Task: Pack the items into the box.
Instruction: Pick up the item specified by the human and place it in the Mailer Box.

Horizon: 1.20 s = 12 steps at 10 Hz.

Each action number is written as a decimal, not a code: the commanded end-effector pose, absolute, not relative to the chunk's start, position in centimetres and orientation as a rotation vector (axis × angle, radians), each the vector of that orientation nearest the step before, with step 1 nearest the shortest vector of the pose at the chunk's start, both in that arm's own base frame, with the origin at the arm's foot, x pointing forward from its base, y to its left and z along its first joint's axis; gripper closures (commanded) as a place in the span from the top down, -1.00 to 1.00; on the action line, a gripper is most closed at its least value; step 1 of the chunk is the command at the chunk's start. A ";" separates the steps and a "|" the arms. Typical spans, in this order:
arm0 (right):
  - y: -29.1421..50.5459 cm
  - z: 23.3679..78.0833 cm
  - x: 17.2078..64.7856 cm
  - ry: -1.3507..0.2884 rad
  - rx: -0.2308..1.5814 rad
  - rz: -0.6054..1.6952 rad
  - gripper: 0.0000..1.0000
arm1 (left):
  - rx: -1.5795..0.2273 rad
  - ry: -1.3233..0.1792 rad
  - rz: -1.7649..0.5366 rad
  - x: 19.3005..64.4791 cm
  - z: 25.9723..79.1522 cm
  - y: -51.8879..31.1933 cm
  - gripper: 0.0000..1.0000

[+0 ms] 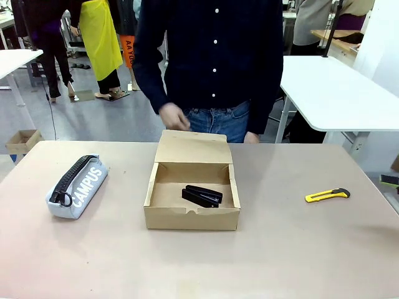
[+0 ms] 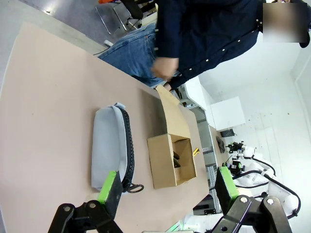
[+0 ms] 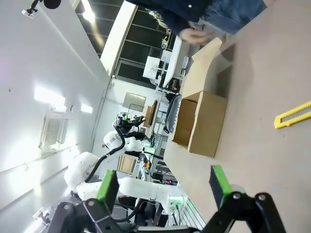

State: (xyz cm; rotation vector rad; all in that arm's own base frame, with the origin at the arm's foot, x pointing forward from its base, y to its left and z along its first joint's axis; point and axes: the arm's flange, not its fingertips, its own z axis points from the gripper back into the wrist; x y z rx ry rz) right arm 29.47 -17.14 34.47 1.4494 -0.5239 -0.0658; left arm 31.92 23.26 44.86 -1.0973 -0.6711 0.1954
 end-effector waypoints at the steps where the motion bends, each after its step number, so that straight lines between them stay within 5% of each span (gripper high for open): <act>1: -17.2 34.5 29.0 -0.514 1.455 -0.057 1.00 | -1.112 -0.701 0.184 32.0 45.0 23.2 1.00; 12: -17.2 34.5 29.0 -0.514 1.455 -0.057 1.00 | -1.112 -0.701 0.184 32.0 45.0 23.2 1.00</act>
